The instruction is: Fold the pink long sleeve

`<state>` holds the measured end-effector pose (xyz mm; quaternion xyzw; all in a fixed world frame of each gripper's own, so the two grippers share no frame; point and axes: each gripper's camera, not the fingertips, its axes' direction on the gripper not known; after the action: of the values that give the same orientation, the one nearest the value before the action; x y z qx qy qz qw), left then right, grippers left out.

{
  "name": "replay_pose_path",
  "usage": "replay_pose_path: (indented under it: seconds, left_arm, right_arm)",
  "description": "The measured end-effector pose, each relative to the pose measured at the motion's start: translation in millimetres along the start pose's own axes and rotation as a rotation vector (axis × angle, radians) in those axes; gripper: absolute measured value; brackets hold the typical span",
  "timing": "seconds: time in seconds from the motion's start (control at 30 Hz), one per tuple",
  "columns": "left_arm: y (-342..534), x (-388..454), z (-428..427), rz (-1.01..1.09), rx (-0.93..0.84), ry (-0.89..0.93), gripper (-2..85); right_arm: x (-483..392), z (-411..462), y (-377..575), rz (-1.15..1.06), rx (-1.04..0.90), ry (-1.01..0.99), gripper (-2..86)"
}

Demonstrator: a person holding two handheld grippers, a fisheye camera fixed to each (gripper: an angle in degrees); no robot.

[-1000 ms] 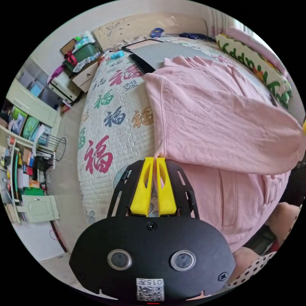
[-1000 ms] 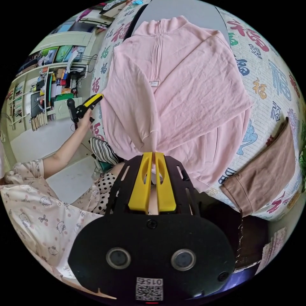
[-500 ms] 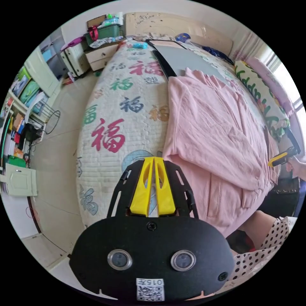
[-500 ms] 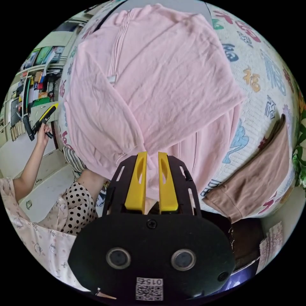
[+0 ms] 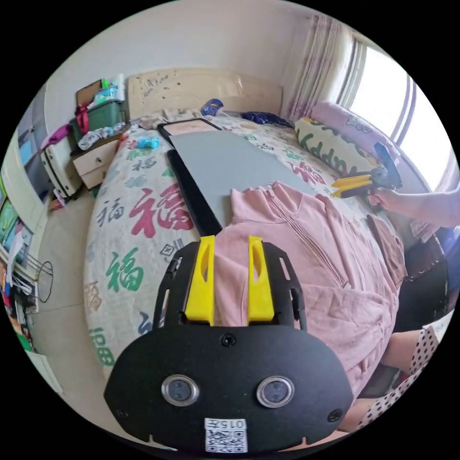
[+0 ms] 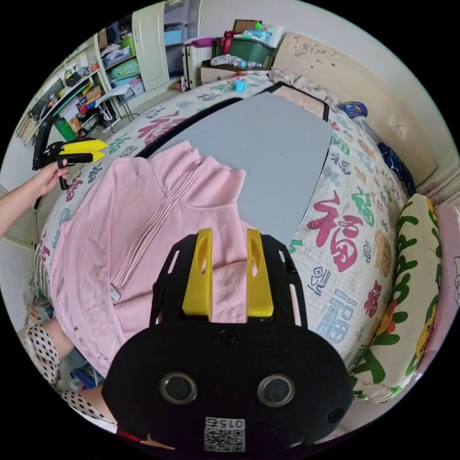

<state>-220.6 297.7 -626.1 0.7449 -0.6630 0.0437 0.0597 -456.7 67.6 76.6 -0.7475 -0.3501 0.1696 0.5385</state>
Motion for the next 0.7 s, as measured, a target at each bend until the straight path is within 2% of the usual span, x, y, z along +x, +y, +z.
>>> replay_pose_path:
  seconds: [0.23, 0.43, 0.53, 0.7]
  left_arm:
    - [-77.1, -25.3, 108.7, -0.118, -0.201, 0.074, 14.5]
    - [-84.7, -26.8, 153.7, -0.069, -0.389, 0.13, 8.0]
    - [-87.9, -25.2, 154.8, -0.022, -0.431, 0.122, 3.2]
    - [-106.7, -23.7, 126.0, -0.001, -0.338, 0.106, 0.7]
  right_arm:
    - [19.1, 51.1, -47.8, 0.167, -0.126, -0.175, 11.7]
    - [18.1, 60.2, -49.3, 0.212, -0.235, -0.302, 6.0]
    - [17.0, 41.4, -40.4, 0.212, -0.229, -0.324, 2.5]
    - [17.6, -19.9, -37.6, 0.181, -0.127, -0.268, 0.8]
